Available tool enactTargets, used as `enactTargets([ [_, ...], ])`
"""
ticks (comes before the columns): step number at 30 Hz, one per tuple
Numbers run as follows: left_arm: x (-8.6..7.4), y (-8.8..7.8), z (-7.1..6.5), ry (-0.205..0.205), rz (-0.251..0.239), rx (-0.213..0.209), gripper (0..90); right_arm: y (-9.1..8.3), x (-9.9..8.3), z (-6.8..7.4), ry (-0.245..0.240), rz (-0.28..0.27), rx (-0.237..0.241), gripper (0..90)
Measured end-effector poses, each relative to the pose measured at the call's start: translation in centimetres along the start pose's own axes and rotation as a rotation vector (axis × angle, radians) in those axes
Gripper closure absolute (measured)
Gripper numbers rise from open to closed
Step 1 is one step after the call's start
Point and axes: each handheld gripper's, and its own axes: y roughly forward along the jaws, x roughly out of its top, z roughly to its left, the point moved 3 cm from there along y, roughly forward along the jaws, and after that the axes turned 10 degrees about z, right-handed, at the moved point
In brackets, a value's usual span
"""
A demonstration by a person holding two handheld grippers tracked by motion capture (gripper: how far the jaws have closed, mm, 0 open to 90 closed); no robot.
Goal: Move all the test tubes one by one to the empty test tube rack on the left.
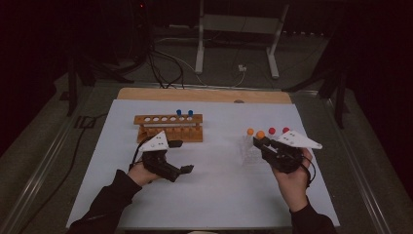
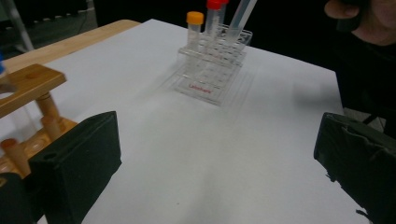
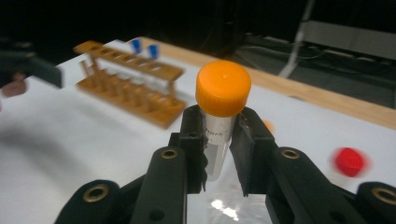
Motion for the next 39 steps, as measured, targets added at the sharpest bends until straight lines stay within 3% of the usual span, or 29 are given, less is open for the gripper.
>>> enactTargets([
  [11,1.7,0.5,-1.5,0.029,0.018,-0.04,1.6,3.1,-1.3,3.4,-0.068,0.092,0.102,74.5],
  [16,2.9,1.0,-1.7,0.031,-0.004,-0.06,2.5,4.1,-1.9,5.2,-0.104,0.125,0.147,74.5],
  [25,4.3,2.2,-2.2,0.043,-0.028,-0.097,20.1,5.2,-2.4,7.5,-0.152,0.164,0.208,74.6],
  [39,5.2,4.2,-2.9,0.07,-0.006,-0.125,49.4,5.4,-2.5,8.0,-0.174,0.168,0.216,74.5],
])
